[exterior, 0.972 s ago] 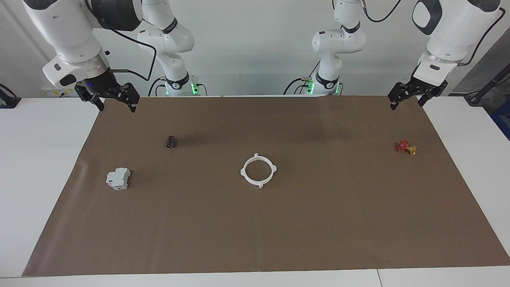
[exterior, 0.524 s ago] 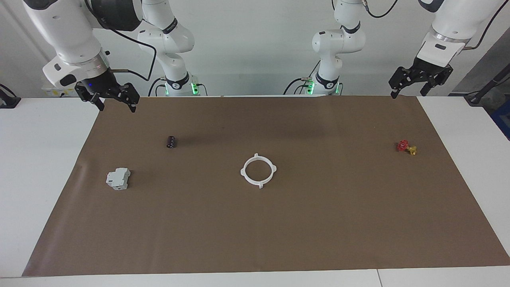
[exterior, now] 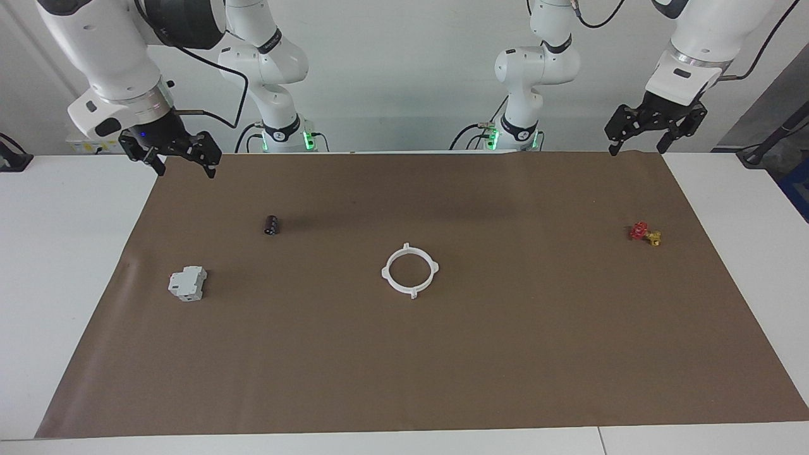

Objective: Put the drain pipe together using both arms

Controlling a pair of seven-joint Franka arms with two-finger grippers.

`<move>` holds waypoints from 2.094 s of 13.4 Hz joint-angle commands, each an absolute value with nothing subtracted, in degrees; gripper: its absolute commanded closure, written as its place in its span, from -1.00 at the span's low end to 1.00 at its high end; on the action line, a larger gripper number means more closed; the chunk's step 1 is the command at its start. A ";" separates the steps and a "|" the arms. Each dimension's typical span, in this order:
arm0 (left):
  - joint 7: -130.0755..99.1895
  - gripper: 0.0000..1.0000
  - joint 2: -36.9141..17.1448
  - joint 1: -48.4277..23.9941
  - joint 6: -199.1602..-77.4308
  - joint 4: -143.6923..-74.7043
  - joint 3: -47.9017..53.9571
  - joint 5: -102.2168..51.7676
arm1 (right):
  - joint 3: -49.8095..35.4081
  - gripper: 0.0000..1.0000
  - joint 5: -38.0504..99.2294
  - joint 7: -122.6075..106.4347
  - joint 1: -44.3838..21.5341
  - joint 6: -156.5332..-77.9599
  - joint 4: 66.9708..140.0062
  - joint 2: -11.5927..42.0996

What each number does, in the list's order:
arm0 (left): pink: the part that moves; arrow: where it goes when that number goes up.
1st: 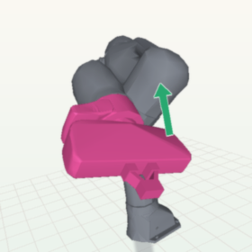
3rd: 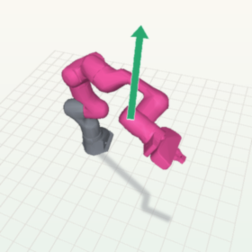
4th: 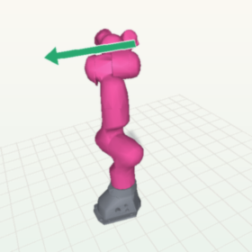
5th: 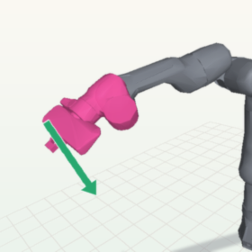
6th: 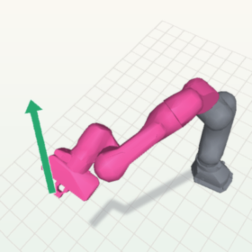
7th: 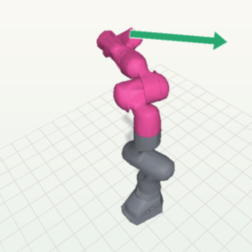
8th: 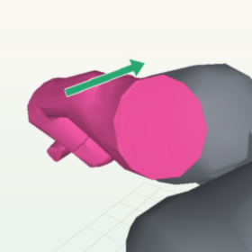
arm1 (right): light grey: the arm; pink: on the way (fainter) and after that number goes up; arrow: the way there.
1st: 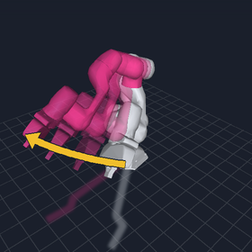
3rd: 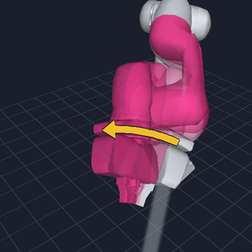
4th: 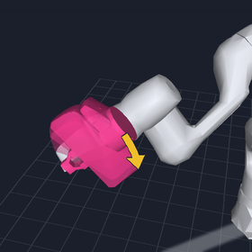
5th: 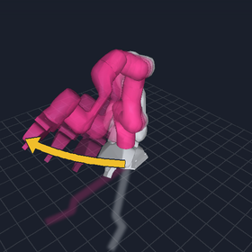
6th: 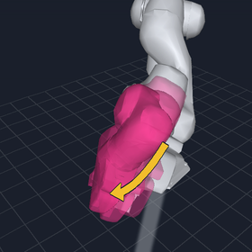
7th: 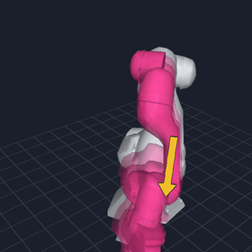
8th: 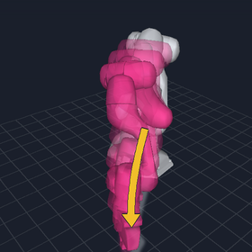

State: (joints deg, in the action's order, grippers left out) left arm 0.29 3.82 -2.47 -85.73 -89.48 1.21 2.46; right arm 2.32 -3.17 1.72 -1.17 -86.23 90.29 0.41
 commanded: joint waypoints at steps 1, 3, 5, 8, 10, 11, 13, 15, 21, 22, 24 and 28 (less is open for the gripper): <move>0.35 -1.00 3.60 -3.08 -85.17 -88.50 0.53 1.32 | 2.11 -1.00 -1.85 2.46 -0.62 -86.13 91.32 -0.79; -3.05 -1.00 3.69 -3.34 -86.39 -89.03 0.70 0.70 | 2.11 -1.00 -1.85 2.46 -0.62 -86.13 91.32 -0.79; -3.52 -1.00 6.57 -3.43 -92.61 -97.16 0.27 0.70 | 2.11 -1.00 -1.85 2.46 -0.62 -86.13 91.32 -0.79; -3.60 -1.00 5.63 -5.10 -92.20 -96.69 -1.32 0.70 | 2.11 -1.00 -1.85 2.46 -0.62 -86.13 91.32 -0.79; -3.60 -1.00 5.71 -4.75 -92.55 -97.20 -0.79 0.70 | 2.11 -1.00 -1.85 2.46 -0.62 -86.13 91.32 -0.79; -3.69 -1.00 5.36 -4.83 -92.55 -96.77 -0.53 0.70 | 2.11 -1.00 -1.85 2.46 -0.62 -86.13 91.32 -0.79; -3.69 -1.00 4.75 -4.66 -92.55 -96.50 -0.44 0.62 | 2.11 -1.00 -1.85 2.46 -0.62 -86.13 91.32 -0.79; -3.69 -1.00 4.75 -4.83 -91.76 -95.28 -0.18 0.62 | 2.11 -1.00 -1.85 2.46 -0.62 -86.13 91.32 -0.79; -3.60 -1.00 4.92 -4.48 -90.97 -94.22 -0.09 0.53 | 2.11 -1.00 -1.85 2.46 -0.62 -86.13 91.32 -0.79; -3.60 -1.00 4.92 -4.40 -91.05 -94.31 -0.09 0.53 | 2.11 -1.00 -1.85 2.46 -0.62 -86.13 91.32 -0.79; -3.60 -1.00 4.92 -4.31 -91.05 -94.22 -0.09 0.53 | 2.11 -1.00 -1.85 2.46 -0.62 -86.13 91.32 -0.79; -3.60 -1.00 4.92 -4.13 -91.14 -94.31 0.09 0.53 | 2.11 -1.00 -1.85 2.46 -0.62 -86.13 91.32 -0.79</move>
State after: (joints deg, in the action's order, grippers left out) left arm -2.97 4.40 -4.16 -91.43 -94.35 0.20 1.41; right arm 2.32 -3.17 1.72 -1.17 -86.23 90.29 0.41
